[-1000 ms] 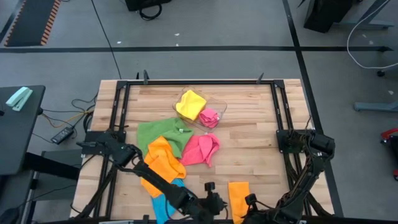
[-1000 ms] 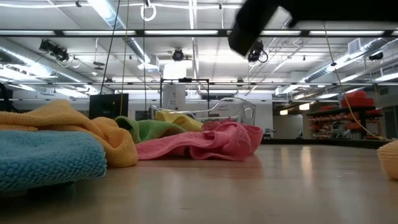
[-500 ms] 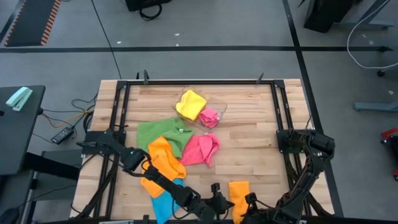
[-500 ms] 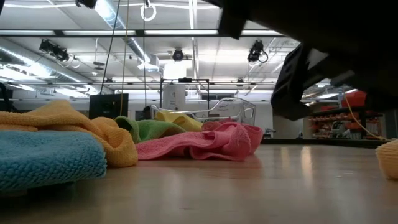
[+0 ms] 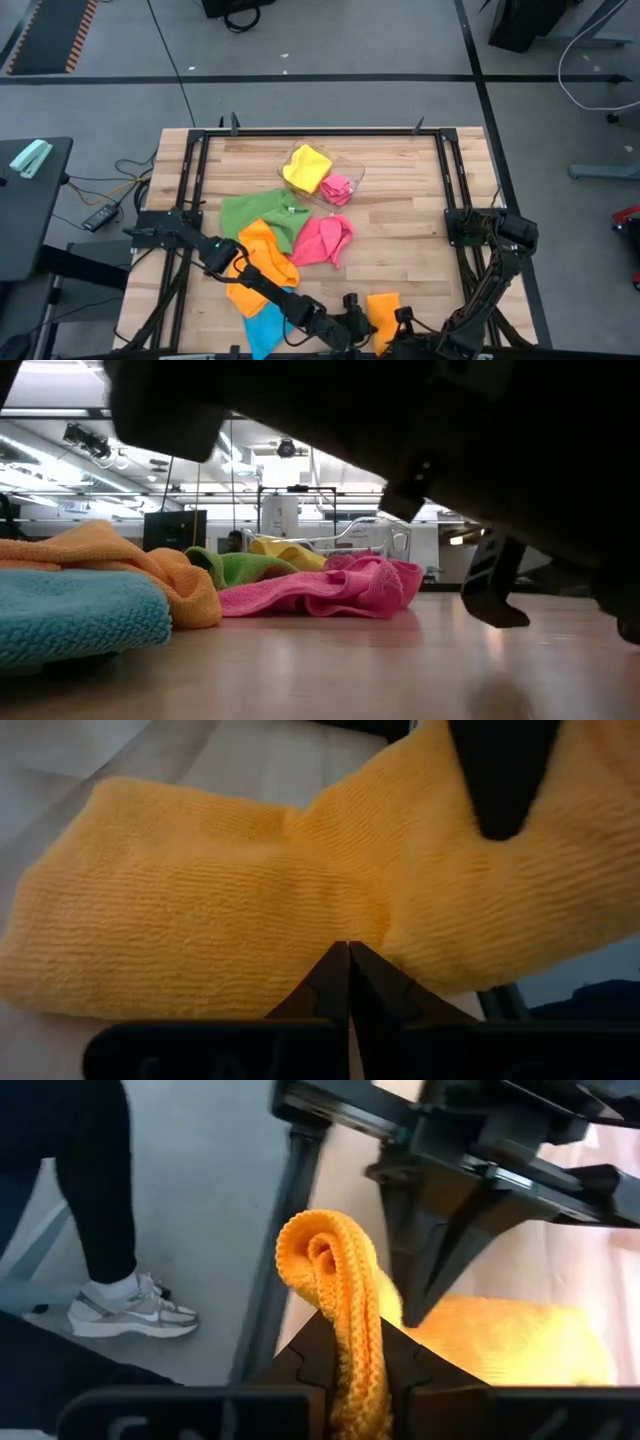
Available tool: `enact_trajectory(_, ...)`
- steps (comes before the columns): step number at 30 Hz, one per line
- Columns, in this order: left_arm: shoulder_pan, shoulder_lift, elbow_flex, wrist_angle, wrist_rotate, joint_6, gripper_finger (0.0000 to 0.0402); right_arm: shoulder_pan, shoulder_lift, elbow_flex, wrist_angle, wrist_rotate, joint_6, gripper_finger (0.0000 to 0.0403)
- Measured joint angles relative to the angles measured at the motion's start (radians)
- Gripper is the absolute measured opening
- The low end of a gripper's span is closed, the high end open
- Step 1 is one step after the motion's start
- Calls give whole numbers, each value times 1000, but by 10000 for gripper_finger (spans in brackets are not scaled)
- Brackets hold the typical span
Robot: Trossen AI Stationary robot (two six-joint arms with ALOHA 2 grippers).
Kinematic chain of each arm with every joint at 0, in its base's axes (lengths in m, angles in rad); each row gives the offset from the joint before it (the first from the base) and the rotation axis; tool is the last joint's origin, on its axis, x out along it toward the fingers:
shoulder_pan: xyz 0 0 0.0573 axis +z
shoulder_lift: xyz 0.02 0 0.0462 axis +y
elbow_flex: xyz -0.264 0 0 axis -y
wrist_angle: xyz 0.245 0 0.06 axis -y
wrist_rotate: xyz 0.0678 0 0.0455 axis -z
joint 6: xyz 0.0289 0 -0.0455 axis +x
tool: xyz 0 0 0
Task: Fold microfiber towels
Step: Fold the right orange microfiber cloth
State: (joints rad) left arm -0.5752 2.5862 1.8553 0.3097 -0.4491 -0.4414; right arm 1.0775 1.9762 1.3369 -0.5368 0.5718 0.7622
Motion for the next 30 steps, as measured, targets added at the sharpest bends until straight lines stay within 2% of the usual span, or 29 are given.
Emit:
enact_trajectory(9, -3, 3, 12, -9, 9, 26, 18, -8, 0, 0, -44, 0, 67, 41)
enact_trajectory(18, -3, 3, 12, -21, 9, 27, 10, -39, -1, 0, -171, -23, 217, 41)
enact_trajectory(25, -3, 3, 12, -30, 9, 26, 23, -86, -2, -10, -158, -51, 171, 41)
enact_trajectory(30, -3, 3, 12, -33, 9, 26, 14, -116, -2, -34, -145, -75, 132, 41)
